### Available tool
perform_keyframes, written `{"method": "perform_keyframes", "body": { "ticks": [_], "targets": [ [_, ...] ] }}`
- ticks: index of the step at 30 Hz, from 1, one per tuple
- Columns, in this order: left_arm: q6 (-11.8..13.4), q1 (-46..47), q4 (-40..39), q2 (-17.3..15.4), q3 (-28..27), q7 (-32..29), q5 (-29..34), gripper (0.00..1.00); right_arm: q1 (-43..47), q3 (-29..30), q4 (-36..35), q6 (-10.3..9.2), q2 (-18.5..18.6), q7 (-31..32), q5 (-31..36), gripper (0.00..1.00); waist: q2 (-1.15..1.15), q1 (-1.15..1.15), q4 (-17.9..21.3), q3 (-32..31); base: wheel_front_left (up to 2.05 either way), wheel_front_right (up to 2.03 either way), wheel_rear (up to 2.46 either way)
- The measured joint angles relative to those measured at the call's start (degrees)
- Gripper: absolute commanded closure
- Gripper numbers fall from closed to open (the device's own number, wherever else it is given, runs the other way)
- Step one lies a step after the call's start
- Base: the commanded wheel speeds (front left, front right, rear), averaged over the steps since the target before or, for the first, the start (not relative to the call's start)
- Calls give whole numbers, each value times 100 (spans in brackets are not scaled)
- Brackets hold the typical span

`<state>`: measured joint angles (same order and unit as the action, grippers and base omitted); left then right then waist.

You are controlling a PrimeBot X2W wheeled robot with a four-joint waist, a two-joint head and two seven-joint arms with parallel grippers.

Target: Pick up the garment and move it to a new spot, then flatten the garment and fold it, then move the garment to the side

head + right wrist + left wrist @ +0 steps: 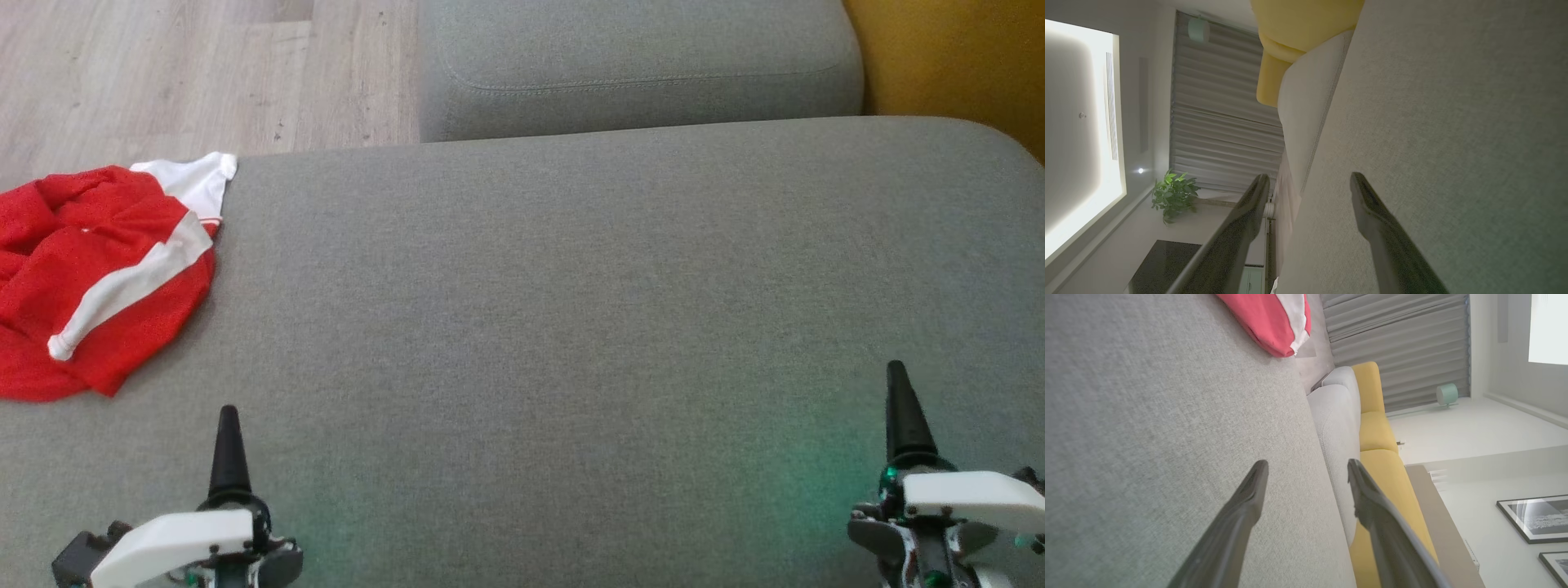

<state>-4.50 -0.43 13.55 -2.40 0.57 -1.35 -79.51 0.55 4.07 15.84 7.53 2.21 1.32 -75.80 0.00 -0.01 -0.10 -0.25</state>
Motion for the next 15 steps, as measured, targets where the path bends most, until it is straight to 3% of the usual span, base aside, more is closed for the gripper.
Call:
{"method": "perform_keyframes", "body": {
  "ticks": [15],
  "targets": [
    [103, -110, -170, -1, 294, 246, 1112, 0, 18, -276, -142, 0, 1, -237, 1266, 0, 0, 0, -40, -10, 0, 0, 0]
  ]
}}
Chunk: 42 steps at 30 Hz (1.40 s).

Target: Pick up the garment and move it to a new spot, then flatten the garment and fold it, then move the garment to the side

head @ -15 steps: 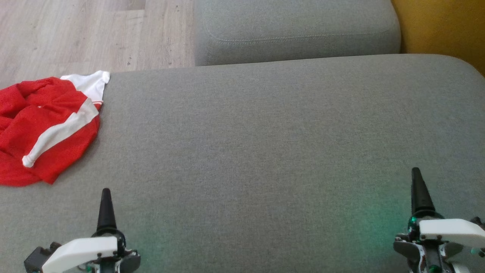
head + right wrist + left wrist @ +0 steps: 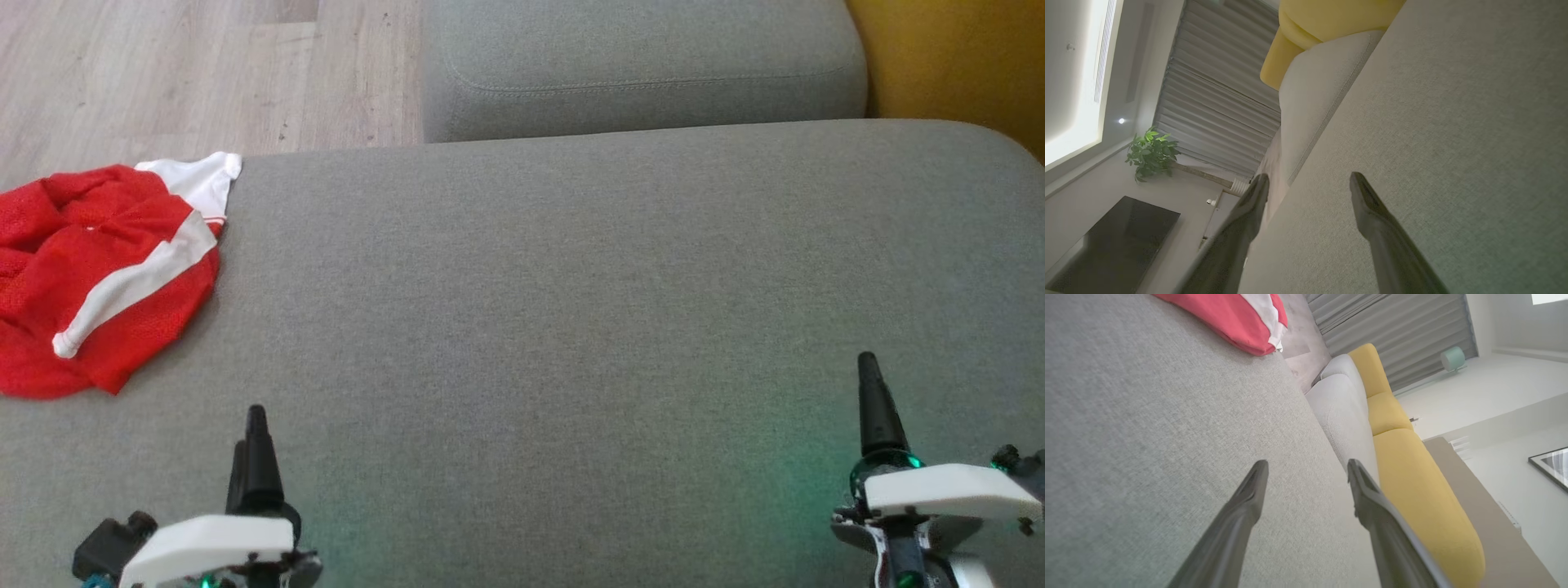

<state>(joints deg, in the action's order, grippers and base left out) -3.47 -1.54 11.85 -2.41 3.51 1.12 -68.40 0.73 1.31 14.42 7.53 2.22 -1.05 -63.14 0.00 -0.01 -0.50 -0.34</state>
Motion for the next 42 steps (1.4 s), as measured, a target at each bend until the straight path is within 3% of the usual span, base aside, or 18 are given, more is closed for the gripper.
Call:
{"method": "perform_keyframes", "body": {
  "ticks": [18, 42],
  "targets": [
    [153, -118, -82, -3, 238, 308, 1484, 0, 2, -276, -7, 0, 1, -285, 1399, 0, 0, 0, -65, 0, 0, 0, 0],
    [349, -177, -111, -9, 578, 679, 2936, 0, 8, -593, -36, 0, 5, -661, 3061, 0, 0, 0, -98, 3, 0, 0, 0]
  ]
}}
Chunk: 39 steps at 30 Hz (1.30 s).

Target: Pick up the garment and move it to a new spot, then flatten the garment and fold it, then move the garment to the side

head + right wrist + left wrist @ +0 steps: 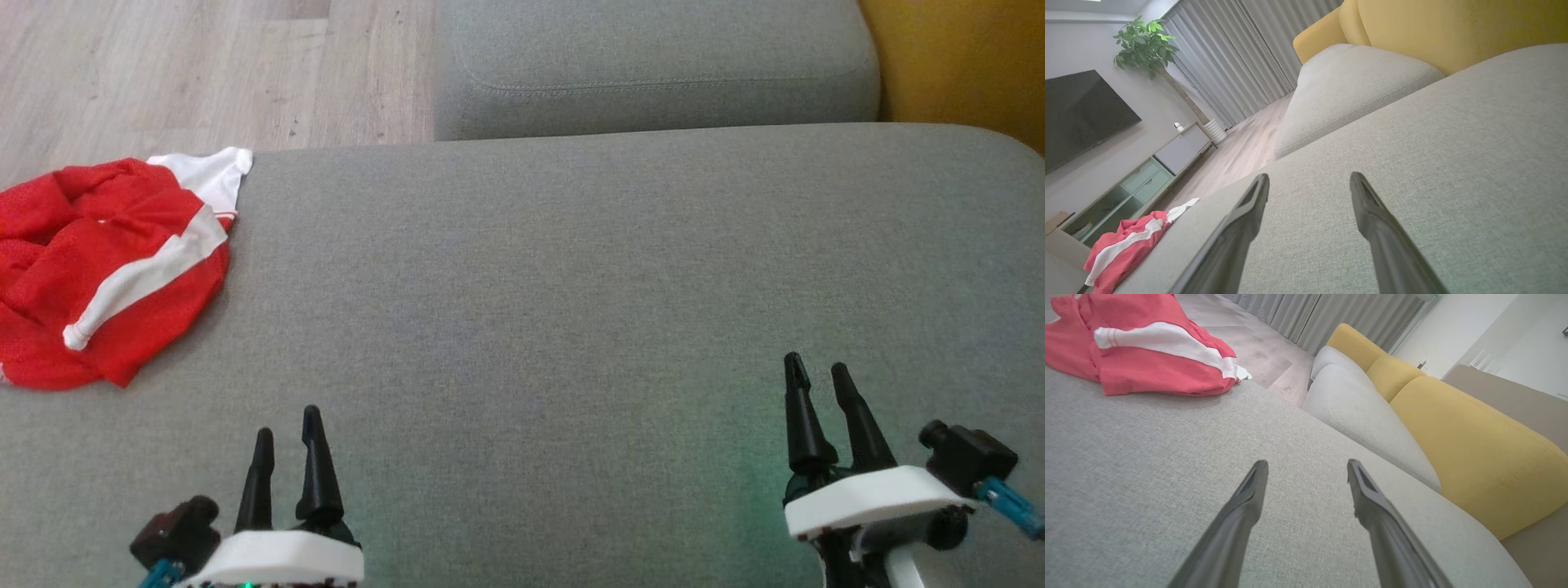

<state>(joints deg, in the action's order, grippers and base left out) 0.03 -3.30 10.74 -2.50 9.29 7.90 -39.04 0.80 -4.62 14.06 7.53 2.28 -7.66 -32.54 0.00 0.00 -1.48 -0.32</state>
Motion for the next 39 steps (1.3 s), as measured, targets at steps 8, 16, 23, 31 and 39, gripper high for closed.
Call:
{"method": "perform_keyframes", "body": {
  "ticks": [8, 16, 23, 31, 39],
  "targets": [
    [25, -59, 15, -1, 52, 131, 463, 0, 0, -96, 1, 0, 1, -135, 592, 0, 0, 0, -24, 28, 0, 0, 0],
    [107, -60, 31, -7, 83, 259, 886, 0, 0, -225, 2, 0, 3, -261, 1155, 0, 0, 0, -46, 50, 0, 0, 0],
    [160, -61, 55, -9, 149, 381, 1255, 0, 0, -278, 8, 0, 7, -379, 1647, 0, 0, 1, -60, 83, 0, 0, 0],
    [252, -64, 118, -12, 192, 527, 1680, 0, 0, -374, 14, 0, 9, -519, 2212, 0, 0, 1, -78, 98, 0, 0, 0],
    [309, -75, 144, -14, 219, 639, 2052, 0, 0, -409, 44, 0, 11, -664, 2590, 0, 0, 1, -93, 120, 0, 0, 0]
  ]
}}
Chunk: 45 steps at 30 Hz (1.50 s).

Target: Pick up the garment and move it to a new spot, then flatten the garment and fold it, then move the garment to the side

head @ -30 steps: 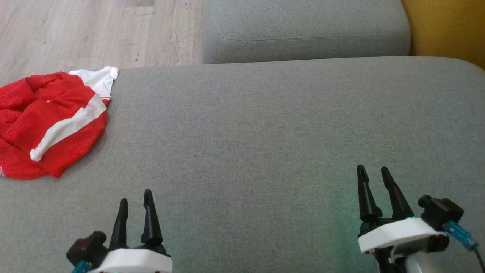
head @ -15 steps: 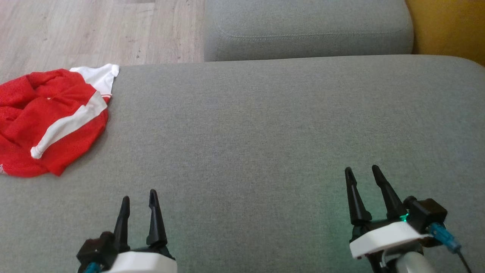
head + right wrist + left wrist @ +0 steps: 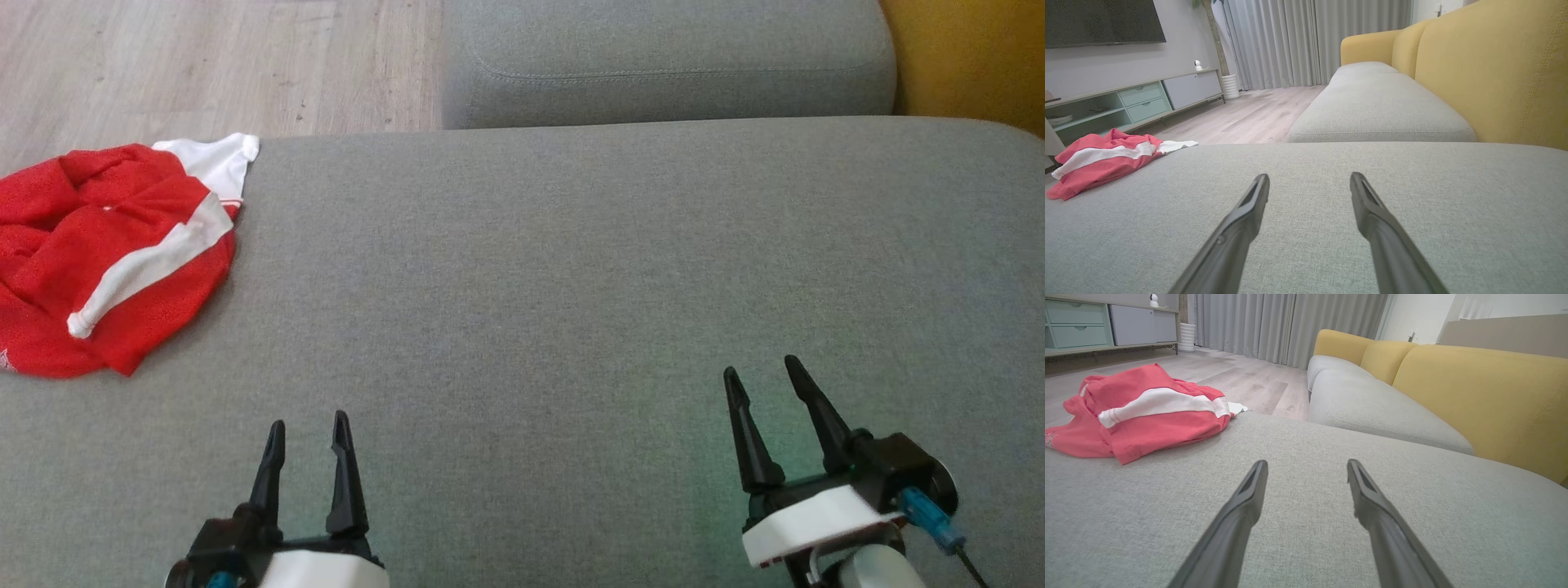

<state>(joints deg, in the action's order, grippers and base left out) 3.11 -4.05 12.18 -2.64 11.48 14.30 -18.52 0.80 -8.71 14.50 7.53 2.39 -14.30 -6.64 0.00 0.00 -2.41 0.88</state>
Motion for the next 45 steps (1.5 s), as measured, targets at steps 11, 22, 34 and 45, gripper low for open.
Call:
{"method": "perform_keyframes", "body": {
  "ticks": [11, 22, 34, 45],
  "targets": [
    [24, 0, 88, -1, -1, 0, -8, 0, -1, 3, 37, 0, 0, -1, 7, 0, 0, 0, 0, 11, 0, 0, 0],
    [24, 3, 153, -1, 34, 0, -29, 0, -1, 74, 40, 0, 1, -1, 8, 0, 0, 0, -89, 42, 0, 0, 0],
    [51, 9, 153, -27, 36, 9, -65, 0, 26, 143, 16, 0, 7, -3, 15, 0, 0, 0, -1219, -9, 0, 0, 0],
    [100, -115, 93, -127, -45, 15, -65, 0, 104, -175, 10, 0, 7, -5, 8, 0, 0, -1, -2394, -113, 0, 0, 0]
  ]
}}
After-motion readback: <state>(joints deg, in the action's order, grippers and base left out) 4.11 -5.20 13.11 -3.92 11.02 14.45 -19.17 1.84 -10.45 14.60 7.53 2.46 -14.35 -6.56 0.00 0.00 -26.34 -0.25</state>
